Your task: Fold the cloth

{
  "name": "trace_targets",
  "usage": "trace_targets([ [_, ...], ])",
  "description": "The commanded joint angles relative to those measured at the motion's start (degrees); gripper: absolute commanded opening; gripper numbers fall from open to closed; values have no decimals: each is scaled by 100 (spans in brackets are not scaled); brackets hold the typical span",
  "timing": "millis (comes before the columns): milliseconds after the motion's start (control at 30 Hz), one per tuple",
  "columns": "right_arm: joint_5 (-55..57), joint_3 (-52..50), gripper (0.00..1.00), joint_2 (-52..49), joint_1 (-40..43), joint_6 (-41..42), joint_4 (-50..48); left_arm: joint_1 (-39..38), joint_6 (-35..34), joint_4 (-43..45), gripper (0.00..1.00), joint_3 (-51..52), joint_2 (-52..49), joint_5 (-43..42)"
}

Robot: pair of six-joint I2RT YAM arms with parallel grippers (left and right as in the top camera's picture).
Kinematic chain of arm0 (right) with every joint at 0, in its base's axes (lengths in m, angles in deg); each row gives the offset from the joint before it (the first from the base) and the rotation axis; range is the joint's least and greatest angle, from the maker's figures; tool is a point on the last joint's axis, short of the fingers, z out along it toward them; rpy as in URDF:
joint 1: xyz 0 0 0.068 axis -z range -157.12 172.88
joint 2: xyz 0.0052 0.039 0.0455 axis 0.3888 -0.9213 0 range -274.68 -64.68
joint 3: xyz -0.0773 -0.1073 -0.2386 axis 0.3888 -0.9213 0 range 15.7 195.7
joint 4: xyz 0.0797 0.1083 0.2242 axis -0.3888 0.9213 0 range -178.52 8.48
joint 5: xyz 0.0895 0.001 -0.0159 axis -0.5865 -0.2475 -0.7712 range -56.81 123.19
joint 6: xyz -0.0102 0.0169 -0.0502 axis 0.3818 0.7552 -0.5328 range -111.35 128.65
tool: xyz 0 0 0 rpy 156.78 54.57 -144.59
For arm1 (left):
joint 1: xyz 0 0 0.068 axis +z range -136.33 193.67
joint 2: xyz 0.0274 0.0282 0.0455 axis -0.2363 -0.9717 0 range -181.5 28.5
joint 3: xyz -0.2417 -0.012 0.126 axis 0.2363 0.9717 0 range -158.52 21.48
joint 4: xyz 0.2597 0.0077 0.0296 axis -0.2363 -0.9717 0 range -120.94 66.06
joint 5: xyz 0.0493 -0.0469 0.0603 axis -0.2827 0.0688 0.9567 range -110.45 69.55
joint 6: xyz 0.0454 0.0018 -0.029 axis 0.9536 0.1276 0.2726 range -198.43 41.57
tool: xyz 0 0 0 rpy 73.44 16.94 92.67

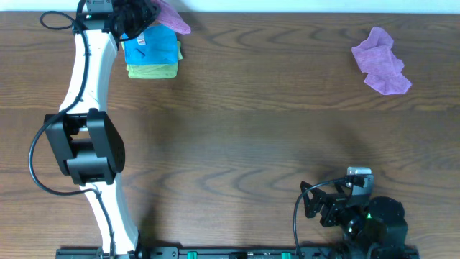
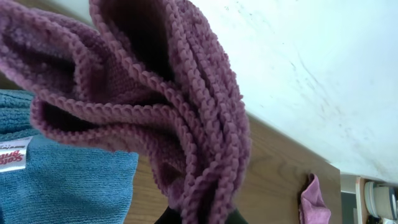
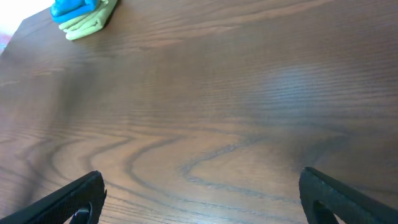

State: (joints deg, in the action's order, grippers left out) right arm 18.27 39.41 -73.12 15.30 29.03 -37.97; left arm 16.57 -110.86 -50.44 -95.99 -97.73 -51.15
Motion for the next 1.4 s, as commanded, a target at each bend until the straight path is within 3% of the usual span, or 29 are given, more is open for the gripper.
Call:
trace_targets([
  [0, 37, -15, 99, 42, 52, 39, 7, 9, 164, 15, 5, -146, -33, -66],
  [500, 37, -15, 99, 42, 52, 39, 7, 13, 424, -234, 6, -146, -549, -249],
  [900, 37, -15, 99, 42, 52, 39, 7, 20, 1311, -1014, 6, -146, -549, 822],
  [1367, 35, -15, 99, 42, 52, 39, 7, 22, 1672, -1250, 6, -146, -549, 1814],
])
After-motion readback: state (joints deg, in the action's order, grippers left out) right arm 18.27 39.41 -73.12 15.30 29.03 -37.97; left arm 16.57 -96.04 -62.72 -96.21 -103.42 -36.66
